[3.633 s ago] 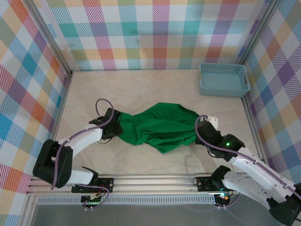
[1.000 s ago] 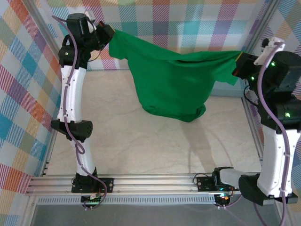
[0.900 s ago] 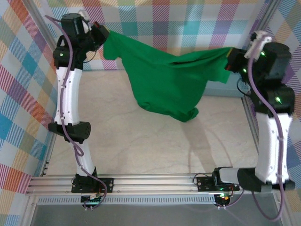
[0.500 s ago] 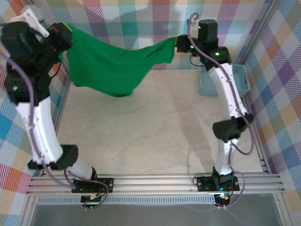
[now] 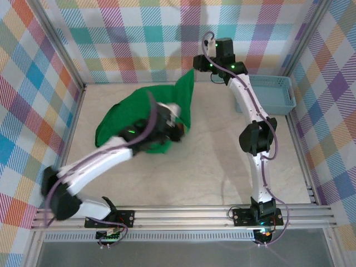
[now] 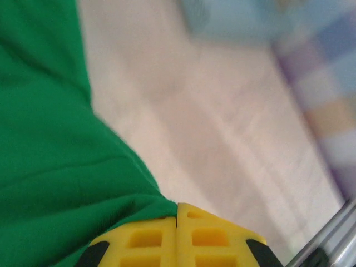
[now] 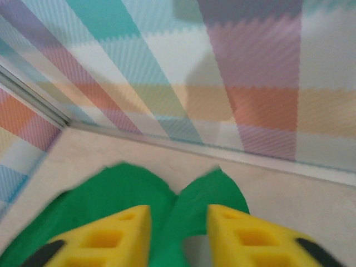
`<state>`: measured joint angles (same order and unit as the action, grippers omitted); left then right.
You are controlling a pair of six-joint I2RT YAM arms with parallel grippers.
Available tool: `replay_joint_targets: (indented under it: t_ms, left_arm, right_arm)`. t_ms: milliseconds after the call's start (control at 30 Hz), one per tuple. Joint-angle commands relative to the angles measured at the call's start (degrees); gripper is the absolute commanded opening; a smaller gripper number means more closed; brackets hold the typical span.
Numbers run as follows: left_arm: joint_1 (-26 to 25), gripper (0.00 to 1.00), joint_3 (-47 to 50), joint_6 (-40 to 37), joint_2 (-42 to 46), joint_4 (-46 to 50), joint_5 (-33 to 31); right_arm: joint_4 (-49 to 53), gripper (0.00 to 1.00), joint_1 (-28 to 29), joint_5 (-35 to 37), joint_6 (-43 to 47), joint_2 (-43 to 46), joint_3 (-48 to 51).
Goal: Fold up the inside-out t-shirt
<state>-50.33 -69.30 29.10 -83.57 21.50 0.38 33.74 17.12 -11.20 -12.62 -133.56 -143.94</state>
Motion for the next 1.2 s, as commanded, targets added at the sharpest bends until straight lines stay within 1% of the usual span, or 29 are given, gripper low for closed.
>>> replay_joint_targets:
  t_ms: [0, 33, 67, 100, 167, 267, 300, 400, 500, 567, 633, 733, 800, 900, 967, 1033, 1167]
  left_arm:
    - [-8.7, 0.00, -2.1, 6.1, -7.9, -13.4, 0.6]
    - [-10.6, 0.06, -4.3, 6.4, -11.7, -13.4, 0.3]
    - [-11.9, 0.21, -6.4, 6.4, -14.5, -13.4, 1.2]
    - [-12.4, 0.30, -8.3, 6.5, -16.7, -12.7, 1.9]
    - [-12.6, 0.36, -9.5, 6.9, -17.8, -11.6, 1.4]
    - [-12.0, 0.53, -7.2, 5.8, -13.4, -8.8, -4.0]
    - [-11.5, 0.57, -6.0, 5.6, -11.4, -7.4, -5.7]
    - [-8.7, 0.63, -0.7, 6.3, -4.4, -5.1, -8.5]
    - [-4.8, 0.68, 3.4, 6.8, 2.8, 2.9, -14.6]
    - [-0.6, 0.70, 7.2, 6.4, 8.3, 6.8, -17.5]
    - [6.2, 0.73, 10.9, 6.3, 13.5, 11.1, -18.7]
    - [19.9, 0.76, 15.7, 4.8, 18.5, 15.2, -17.1]
    - [29.3, 0.76, 17.9, 3.7, 18.7, 15.8, -14.5]
    - [39.4, 0.76, 20.7, 3.7, 15.0, 14.2, -10.6]
    - [43.4, 0.76, 21.8, 4.3, 11.7, 12.8, -9.8]
    - [45.8, 0.76, 22.8, 4.9, 8.7, 11.3, -9.3]
    - [49.0, 0.75, 24.3, 5.8, 2.9, 7.8, -5.6]
  right_arm:
    - [3.7, 0.47, -2.8, 2.6, -0.1, 2.5, 1.3]
    - [4.0, 0.53, -3.4, 3.1, -0.1, 4.5, 3.8]
    - [3.5, 0.56, -3.7, 3.6, 0.5, 7.1, 6.9]
    - [2.9, 0.59, -3.6, 4.1, 1.4, 9.6, 10.1]
    - [1.7, 0.63, -3.6, 5.1, 2.1, 15.4, 17.7]
    - [-0.2, 0.68, -3.6, 7.1, 1.9, 25.8, 30.5]
    - [-0.9, 0.69, -3.6, 8.2, 1.3, 29.3, 34.7]
    - [-1.8, 0.72, -3.5, 8.7, -0.8, 38.6, 47.0]
    - [-4.1, 0.72, -1.9, 8.2, -4.9, 48.7, 60.6]
    - [-4.8, 0.72, 1.2, 9.9, -6.5, 54.8, 69.0]
    - [-4.1, 0.72, 5.3, 12.2, -8.7, 59.5, 76.7]
    - [-4.4, 0.72, 9.3, 10.0, -13.4, 64.5, 87.1]
    - [-4.5, 0.73, 11.9, 9.2, -15.8, 64.9, 92.0]
    - [-7.3, 0.74, 12.8, 6.1, -19.0, 61.8, 96.8]
    - [-9.4, 0.74, 12.8, 5.5, -20.6, 59.4, 98.5]
    - [-10.7, 0.74, 12.5, 6.5, -21.9, 56.3, 99.1]
    - [-12.7, 0.74, 8.6, 5.1, -23.8, 49.1, 98.9]
